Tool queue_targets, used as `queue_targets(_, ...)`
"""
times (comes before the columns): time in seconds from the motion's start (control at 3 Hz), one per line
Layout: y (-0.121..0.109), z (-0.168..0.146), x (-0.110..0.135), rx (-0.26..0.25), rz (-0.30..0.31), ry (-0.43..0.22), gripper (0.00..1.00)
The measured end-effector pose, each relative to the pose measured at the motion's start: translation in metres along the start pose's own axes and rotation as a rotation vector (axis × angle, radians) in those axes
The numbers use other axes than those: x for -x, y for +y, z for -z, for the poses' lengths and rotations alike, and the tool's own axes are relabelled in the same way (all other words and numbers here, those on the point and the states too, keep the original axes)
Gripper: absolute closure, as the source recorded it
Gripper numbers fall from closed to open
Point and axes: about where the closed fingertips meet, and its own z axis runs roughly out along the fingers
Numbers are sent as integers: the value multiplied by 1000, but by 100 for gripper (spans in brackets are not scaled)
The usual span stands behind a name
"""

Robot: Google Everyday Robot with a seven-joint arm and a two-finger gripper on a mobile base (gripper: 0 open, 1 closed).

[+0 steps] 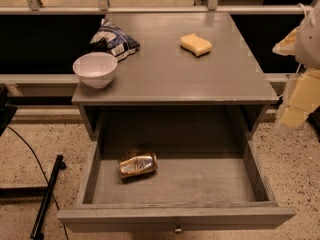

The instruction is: Pick orange can from top drawer and place on counter

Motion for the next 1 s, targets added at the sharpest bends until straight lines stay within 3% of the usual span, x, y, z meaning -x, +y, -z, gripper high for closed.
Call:
queue_targets(0.33, 0, 0, 0, 0, 0, 0, 0)
queue_targets(0.67, 7, -17, 24, 41, 110, -60, 0)
queue_targets(1.0, 27, -52, 83, 59, 319, -89, 0)
